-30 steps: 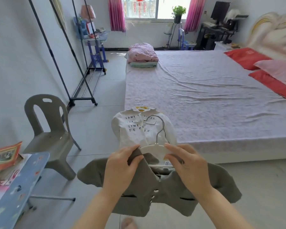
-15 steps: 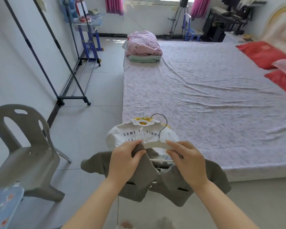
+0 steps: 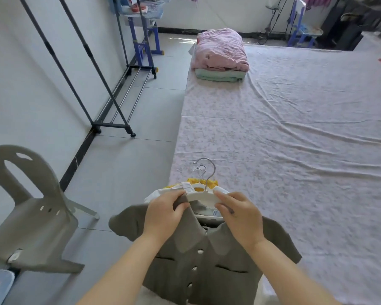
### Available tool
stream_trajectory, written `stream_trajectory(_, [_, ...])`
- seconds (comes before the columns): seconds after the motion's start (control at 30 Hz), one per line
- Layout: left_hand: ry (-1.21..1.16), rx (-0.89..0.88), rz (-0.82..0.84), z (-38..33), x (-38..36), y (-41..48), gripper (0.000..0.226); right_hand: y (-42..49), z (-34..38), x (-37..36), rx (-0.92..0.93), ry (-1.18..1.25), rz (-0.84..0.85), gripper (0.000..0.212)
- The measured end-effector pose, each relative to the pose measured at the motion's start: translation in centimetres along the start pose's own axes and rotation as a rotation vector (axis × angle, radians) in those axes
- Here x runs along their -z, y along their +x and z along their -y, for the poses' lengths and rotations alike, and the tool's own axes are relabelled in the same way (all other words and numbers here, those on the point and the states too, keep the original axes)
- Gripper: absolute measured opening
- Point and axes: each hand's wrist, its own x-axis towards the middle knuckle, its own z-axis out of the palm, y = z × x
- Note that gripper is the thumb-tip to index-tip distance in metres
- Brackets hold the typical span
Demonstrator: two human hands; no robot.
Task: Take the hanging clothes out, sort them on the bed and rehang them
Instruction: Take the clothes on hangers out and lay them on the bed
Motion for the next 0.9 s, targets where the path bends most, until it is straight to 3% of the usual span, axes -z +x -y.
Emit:
stream_trajectory(0.13, [0.175, 0.129, 0.066, 1.2, -2.0, 5.6, 0.035, 5.9, -2.8, -3.1, -0.063, -0.190, 0.226, 0.036])
stream_trajectory(0.2, [0.238, 0.219, 0.112, 1.9, -2.8, 7.2, 0.042, 7.8, -3.9, -4.3, -0.138, -0.149, 0.311, 0.034])
stream_trajectory(0.43, [0.327, 0.322, 0.261, 3.7, -5.1, 6.8, 0.049, 6.2, -8.3, -5.3, -0.244, -0.194, 0.502, 0.038])
stream_trajectory(0.67, [0.490, 0.236, 0.407, 2.4, -5.9, 6.5, 0.048, 4.2, -10.0, -3.5, -0.391, -0.303, 0.689, 0.047])
stream_trajectory(0.9, [0.659, 0.009, 0.649, -1.1, -6.3, 8.2, 0.043, 1.3, -10.4, 0.3, -0.587, -0.258, 0.628, 0.045])
